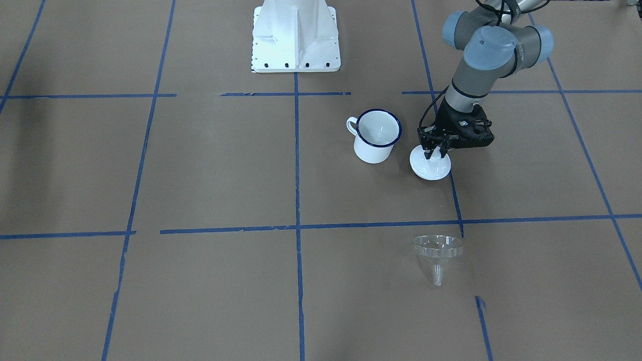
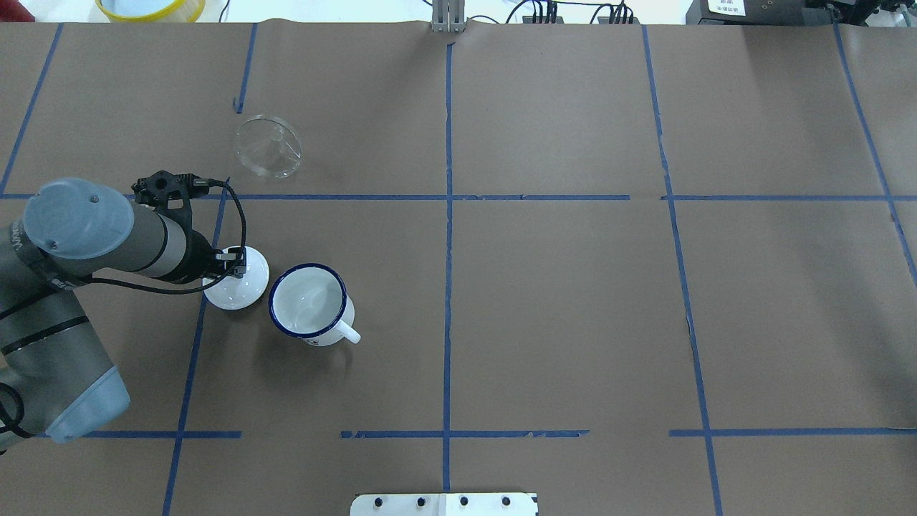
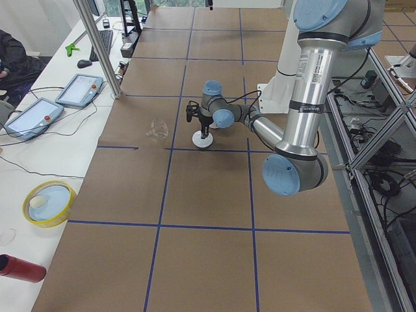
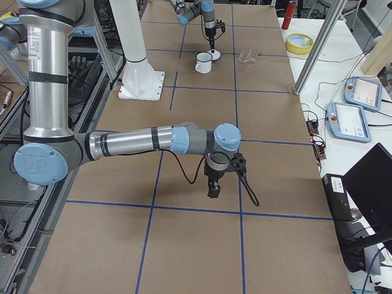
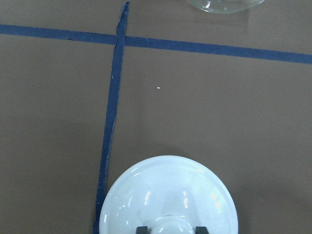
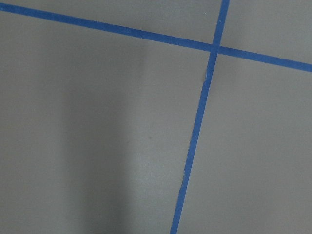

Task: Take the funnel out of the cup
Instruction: 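Lift the white lid and carry it over the mug with the left gripper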

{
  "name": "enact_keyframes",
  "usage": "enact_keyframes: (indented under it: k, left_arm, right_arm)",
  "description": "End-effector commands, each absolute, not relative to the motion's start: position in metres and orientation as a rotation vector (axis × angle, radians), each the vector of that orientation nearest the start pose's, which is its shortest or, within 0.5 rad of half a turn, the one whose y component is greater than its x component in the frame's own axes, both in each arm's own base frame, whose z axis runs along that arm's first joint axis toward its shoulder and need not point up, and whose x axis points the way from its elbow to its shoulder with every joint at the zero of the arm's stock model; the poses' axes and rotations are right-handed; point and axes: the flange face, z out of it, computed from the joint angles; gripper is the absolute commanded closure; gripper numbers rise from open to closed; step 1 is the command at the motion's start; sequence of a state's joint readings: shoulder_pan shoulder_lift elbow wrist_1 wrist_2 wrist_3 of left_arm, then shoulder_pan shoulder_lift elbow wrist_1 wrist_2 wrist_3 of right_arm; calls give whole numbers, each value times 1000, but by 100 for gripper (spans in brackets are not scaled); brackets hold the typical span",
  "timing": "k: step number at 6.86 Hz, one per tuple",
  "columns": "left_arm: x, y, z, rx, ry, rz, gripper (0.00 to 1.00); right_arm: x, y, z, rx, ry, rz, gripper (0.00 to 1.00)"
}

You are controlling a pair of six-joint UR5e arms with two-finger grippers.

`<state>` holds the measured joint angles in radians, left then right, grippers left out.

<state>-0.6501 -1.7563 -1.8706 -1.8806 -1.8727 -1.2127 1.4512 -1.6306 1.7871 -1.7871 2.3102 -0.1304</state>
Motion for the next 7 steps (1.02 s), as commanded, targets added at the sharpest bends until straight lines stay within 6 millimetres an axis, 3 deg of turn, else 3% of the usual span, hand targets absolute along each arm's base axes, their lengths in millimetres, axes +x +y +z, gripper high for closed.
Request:
enact_keyframes:
  k: [1, 2, 4, 5, 6, 7]
  left_arm:
    - [360, -410, 349, 114, 800, -147, 100]
    - [327, -421, 328, 144, 781, -164, 100]
    - [286, -397, 280, 147, 777, -182, 100]
    - [281, -387, 252, 114, 799, -172, 100]
    - [292, -389, 227, 65, 806, -219, 100]
    - [312, -387, 217, 14, 812, -298, 100]
  right_arm:
    - [11, -462, 605, -53, -741, -216, 0]
    - [11, -462, 605, -53, -741, -216, 0]
    - [11, -462, 604, -52, -741, -217, 0]
    - [11, -462, 605, -53, -741, -216, 0]
    - [11, -462, 604, -52, -741, -217, 0]
    - [11, -462, 605, -53, -741, -216, 0]
